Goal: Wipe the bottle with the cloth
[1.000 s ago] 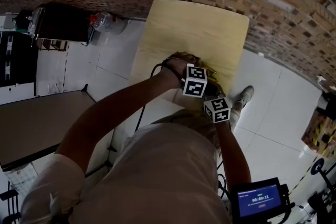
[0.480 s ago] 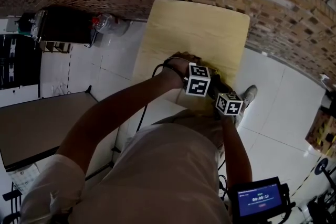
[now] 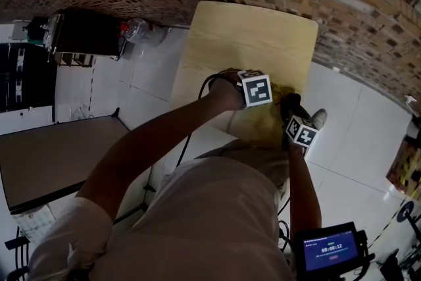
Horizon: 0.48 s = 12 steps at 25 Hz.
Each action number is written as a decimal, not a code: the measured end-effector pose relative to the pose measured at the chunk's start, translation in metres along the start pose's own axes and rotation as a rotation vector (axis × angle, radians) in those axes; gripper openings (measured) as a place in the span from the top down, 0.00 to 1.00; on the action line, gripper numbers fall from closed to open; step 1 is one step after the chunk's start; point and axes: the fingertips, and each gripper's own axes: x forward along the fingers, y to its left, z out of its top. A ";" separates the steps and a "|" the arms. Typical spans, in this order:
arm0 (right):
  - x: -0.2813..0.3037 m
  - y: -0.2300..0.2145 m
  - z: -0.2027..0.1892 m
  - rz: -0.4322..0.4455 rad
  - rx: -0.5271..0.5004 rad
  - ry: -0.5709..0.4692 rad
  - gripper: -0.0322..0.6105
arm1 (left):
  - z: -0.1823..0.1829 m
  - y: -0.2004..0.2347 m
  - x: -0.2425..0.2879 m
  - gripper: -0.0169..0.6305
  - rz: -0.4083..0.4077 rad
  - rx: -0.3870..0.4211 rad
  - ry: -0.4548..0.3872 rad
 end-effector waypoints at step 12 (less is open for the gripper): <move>-0.027 0.098 -0.025 0.269 -0.461 0.046 0.81 | 0.005 0.015 -0.005 0.70 -0.216 -0.430 -0.075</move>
